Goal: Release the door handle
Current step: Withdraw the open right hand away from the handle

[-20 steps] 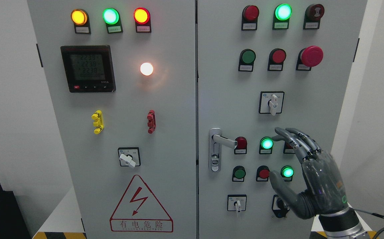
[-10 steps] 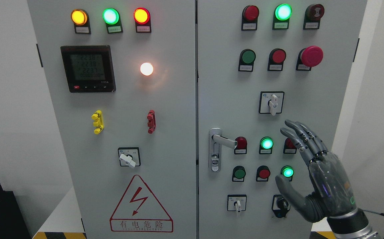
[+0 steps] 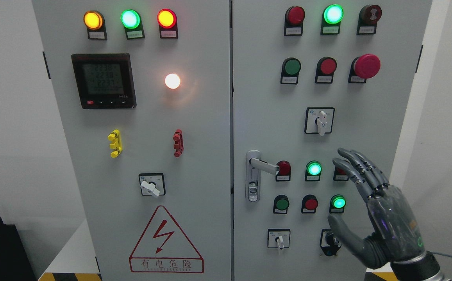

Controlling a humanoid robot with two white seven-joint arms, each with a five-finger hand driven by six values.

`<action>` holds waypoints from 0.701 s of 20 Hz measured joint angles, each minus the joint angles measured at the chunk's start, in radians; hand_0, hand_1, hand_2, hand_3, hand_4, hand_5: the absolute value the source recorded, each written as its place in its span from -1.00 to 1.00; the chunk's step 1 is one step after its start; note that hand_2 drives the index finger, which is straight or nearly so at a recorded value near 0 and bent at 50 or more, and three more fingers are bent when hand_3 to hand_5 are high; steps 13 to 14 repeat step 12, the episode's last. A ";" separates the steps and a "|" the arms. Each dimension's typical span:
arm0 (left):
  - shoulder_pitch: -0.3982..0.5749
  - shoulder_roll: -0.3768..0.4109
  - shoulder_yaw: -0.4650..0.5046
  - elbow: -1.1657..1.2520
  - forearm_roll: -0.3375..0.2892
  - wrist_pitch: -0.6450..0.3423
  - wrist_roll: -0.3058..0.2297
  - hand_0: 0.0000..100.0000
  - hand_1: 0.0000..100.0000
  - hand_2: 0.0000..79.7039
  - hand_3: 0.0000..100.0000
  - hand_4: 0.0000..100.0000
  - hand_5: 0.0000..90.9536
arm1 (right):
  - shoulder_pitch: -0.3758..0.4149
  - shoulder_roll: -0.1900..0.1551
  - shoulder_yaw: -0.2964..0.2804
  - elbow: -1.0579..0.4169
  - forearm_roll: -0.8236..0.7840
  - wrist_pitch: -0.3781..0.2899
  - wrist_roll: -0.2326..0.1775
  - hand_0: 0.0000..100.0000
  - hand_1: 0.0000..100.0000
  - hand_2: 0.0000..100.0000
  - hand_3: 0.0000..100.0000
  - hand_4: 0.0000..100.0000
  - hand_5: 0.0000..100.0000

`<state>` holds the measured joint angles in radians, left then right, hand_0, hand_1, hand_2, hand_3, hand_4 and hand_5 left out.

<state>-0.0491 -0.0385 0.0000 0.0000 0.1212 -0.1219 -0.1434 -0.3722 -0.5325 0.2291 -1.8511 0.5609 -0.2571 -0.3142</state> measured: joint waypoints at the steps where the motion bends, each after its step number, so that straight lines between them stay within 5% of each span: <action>1: 0.000 0.000 0.000 0.000 0.000 0.000 0.000 -0.76 -0.22 -1.00 -1.00 -1.00 -1.00 | 0.001 -0.002 -0.001 0.000 0.000 0.000 0.000 -0.27 -0.89 -1.00 -0.83 -0.93 -1.00; 14: 0.000 0.000 0.000 0.000 0.000 0.000 0.000 -0.76 -0.22 -1.00 -1.00 -1.00 -1.00 | 0.004 -0.014 -0.014 -0.001 -0.001 0.000 -0.002 -0.30 -0.88 -0.99 -0.79 -0.89 -1.00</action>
